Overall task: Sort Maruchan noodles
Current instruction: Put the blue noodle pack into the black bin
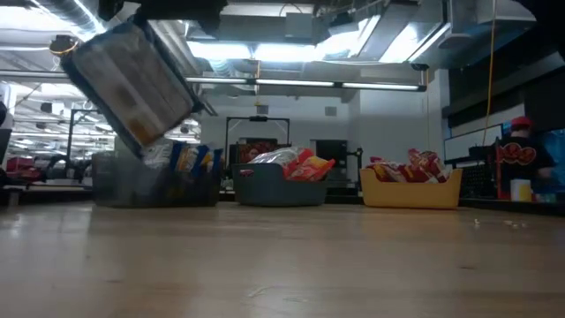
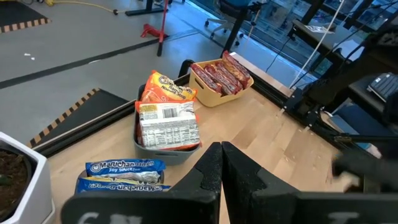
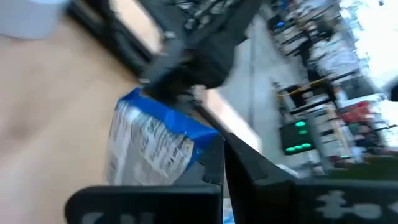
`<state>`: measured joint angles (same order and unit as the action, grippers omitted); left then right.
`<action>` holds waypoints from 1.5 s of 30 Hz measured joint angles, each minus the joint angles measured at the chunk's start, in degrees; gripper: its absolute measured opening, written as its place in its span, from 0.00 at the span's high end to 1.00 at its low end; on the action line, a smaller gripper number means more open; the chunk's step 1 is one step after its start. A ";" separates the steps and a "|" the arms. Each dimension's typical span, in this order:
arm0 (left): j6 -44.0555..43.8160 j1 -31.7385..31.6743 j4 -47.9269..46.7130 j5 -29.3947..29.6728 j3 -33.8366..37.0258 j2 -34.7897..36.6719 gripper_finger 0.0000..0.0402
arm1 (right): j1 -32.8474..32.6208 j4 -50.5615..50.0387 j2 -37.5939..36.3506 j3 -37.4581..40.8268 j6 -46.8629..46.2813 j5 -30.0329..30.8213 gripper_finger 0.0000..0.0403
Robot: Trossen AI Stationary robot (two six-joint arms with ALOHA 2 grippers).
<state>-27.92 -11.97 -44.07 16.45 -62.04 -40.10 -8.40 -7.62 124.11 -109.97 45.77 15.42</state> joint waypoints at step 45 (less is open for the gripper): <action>3.04 0.01 -0.14 2.73 -0.01 0.00 1.00 | 17.08 8.25 2.96 17.85 -41.53 -34.98 0.29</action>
<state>-24.88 -11.95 -44.21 19.18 -62.05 -40.10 8.68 0.63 127.07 -92.12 4.24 -19.56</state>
